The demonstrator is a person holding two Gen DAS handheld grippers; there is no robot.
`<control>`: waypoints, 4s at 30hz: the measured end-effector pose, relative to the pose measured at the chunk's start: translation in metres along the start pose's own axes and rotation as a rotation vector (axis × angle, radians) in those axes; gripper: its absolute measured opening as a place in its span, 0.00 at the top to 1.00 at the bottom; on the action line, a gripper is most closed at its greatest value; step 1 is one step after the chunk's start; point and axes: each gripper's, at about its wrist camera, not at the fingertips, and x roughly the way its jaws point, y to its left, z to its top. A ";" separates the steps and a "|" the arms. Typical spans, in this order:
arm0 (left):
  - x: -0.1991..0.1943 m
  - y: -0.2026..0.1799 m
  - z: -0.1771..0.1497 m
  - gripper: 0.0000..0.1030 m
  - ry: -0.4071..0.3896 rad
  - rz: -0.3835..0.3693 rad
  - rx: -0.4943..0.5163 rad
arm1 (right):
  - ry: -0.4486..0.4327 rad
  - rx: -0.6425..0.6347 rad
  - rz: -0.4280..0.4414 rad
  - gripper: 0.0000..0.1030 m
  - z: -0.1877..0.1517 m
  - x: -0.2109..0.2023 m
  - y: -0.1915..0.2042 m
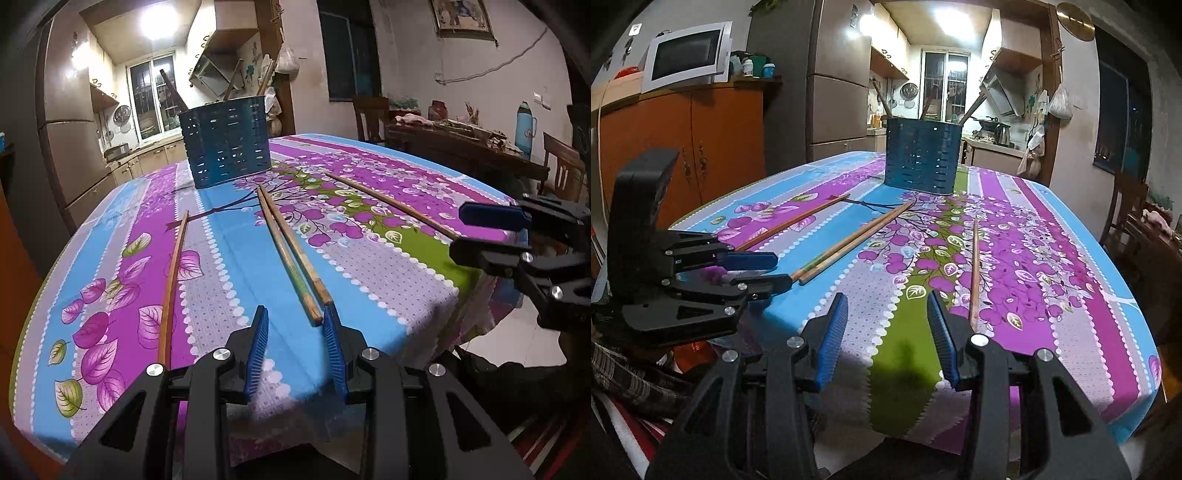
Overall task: Organize utensils
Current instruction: 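Move both open tools back down toward the remaining chopsticks, then close the left tool on a chopstick while the right tool grasps another, then lift the chopsticks and carry both tools toward the blue holder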
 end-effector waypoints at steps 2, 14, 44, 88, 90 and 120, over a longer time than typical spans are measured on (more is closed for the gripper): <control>0.000 0.001 0.001 0.68 0.001 0.000 -0.009 | 0.004 0.002 0.002 0.58 0.000 0.001 0.000; 0.006 0.013 0.002 0.68 0.001 0.090 -0.040 | 0.003 0.006 0.005 0.58 -0.001 0.001 -0.001; -0.001 0.018 -0.008 0.92 -0.045 0.202 -0.171 | -0.029 -0.032 -0.105 0.58 -0.009 -0.006 -0.007; -0.022 0.021 0.018 0.93 -0.123 0.242 -0.193 | -0.109 0.131 -0.189 0.95 0.011 -0.008 -0.049; -0.025 0.021 0.025 0.93 -0.123 0.258 -0.188 | -0.135 0.118 -0.192 0.95 0.018 -0.012 -0.050; -0.048 0.010 0.088 0.93 -0.147 0.392 -0.094 | -0.339 0.032 -0.207 0.95 0.094 -0.041 -0.062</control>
